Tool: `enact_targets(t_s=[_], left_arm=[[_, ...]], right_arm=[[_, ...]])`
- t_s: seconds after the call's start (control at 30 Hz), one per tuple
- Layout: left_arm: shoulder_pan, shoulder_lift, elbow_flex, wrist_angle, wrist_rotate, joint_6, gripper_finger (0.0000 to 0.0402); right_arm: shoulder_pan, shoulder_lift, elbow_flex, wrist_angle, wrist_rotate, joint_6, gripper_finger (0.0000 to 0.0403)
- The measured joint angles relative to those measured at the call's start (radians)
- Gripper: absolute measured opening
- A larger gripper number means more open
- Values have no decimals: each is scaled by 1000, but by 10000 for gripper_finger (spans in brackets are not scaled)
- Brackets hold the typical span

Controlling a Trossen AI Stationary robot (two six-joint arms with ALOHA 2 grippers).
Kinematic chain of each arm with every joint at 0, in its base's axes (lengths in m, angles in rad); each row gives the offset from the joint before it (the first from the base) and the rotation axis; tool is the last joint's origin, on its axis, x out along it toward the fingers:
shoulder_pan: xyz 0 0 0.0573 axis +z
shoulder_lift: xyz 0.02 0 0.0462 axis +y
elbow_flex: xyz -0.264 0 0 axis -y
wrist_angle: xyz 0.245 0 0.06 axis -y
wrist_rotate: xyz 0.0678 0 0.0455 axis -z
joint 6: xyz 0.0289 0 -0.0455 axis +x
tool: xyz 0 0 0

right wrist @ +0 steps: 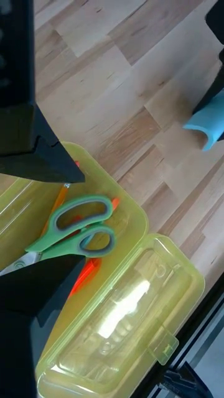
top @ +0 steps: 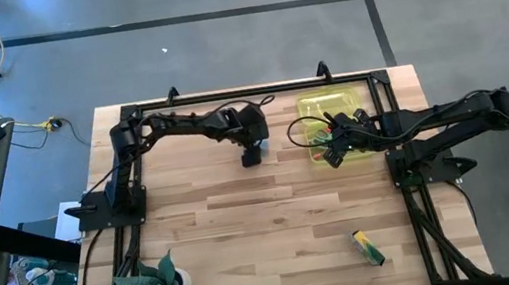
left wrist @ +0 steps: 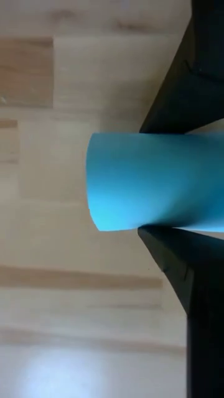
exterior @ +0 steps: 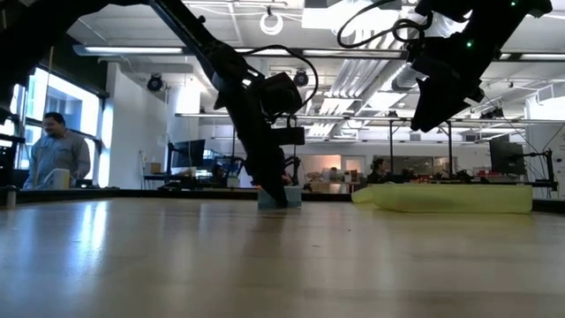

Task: Pack school essentials
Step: Put the blue sticky notes into the yellow storage box

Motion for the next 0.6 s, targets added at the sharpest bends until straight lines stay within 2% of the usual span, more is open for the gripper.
enact_targets(t_s=[0.23,0.43,0.6], left_arm=[[-4,-33,0,-1,58,16,208],[-7,-55,0,-14,66,25,207],[-6,-92,0,-33,144,34,206]], right_arm=[[0,0,0,0,0,0,190],[0,0,0,0,0,0,190],[0,0,0,0,0,0,190]])
